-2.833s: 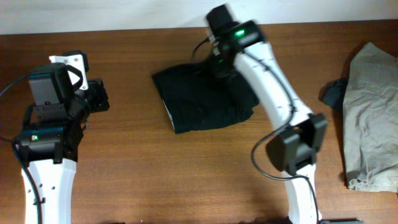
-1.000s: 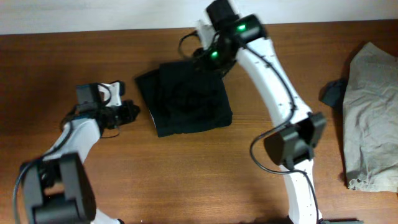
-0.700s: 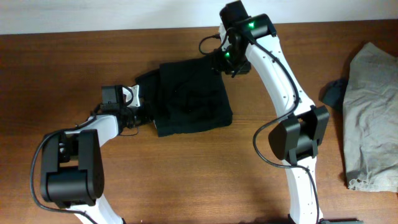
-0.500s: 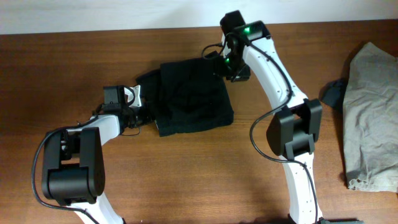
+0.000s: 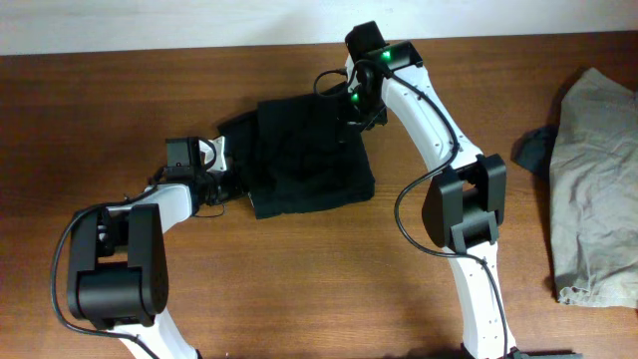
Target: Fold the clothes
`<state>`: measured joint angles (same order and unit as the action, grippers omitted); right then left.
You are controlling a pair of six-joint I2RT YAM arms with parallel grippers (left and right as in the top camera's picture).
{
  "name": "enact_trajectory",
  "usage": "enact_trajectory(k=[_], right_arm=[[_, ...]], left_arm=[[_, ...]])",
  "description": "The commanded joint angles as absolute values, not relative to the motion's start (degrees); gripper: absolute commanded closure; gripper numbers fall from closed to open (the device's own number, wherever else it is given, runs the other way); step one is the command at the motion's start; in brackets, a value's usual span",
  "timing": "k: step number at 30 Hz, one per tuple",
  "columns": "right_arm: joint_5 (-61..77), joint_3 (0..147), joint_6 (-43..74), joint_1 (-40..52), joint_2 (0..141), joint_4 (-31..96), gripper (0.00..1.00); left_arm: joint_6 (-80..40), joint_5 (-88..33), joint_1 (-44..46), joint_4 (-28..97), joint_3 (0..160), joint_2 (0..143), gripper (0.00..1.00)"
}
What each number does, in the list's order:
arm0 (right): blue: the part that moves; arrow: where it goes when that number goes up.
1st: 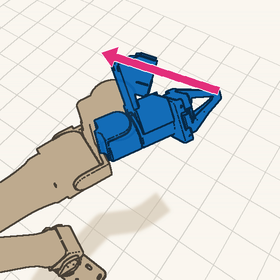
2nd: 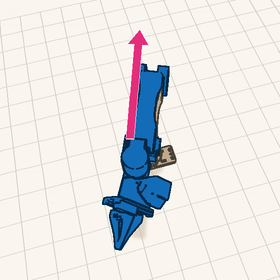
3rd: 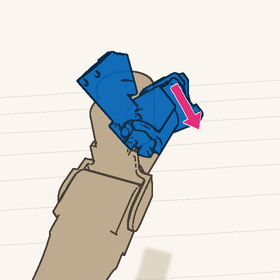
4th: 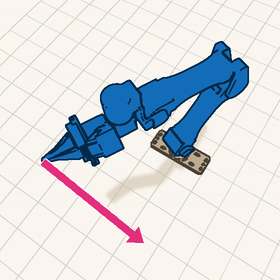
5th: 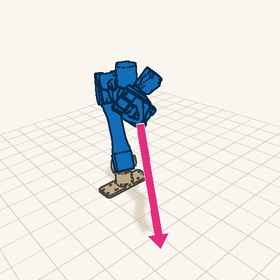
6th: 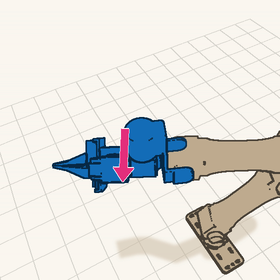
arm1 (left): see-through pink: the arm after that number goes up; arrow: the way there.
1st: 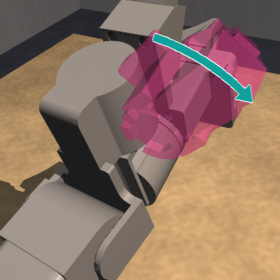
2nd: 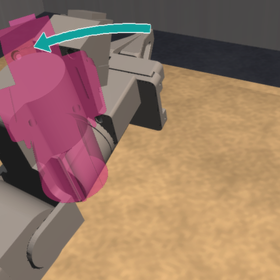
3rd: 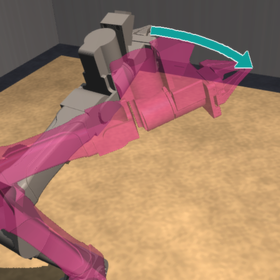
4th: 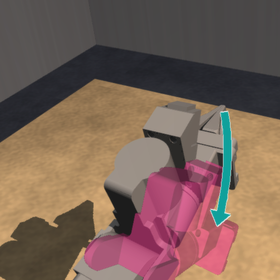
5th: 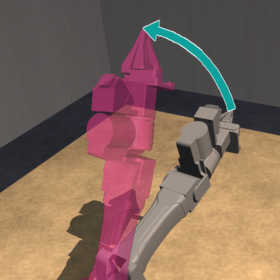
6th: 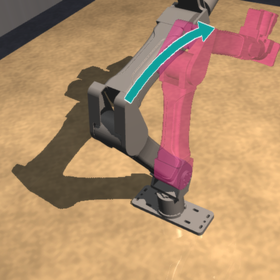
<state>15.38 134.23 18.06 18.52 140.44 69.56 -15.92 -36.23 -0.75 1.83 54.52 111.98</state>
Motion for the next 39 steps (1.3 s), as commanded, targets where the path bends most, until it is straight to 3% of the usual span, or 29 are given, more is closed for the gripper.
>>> enact_trajectory(k=[1,13,25,39], right_arm=[[16.51,134.04,18.57,18.85,141.12,69.34,0.96],[19.79,144.24,18.68,21.56,141.05,64.01,0.96],[17.37,144.55,15.31,30.06,143.87,44.64,0.96],[20.67,144.55,10.33,33.08,147.83,50.78,0.96]], left_arm=[[-16.25,-34.81,-0.10,2.57,54.15,113.89,0.99],[-16.23,-34.79,-0.10,3.51,54.15,113.89,1.00],[-15.77,-34.79,1.10,3.73,54.15,113.89,1.00],[-15.59,-33.21,2.52,3.66,54.15,113.89,1.00]])
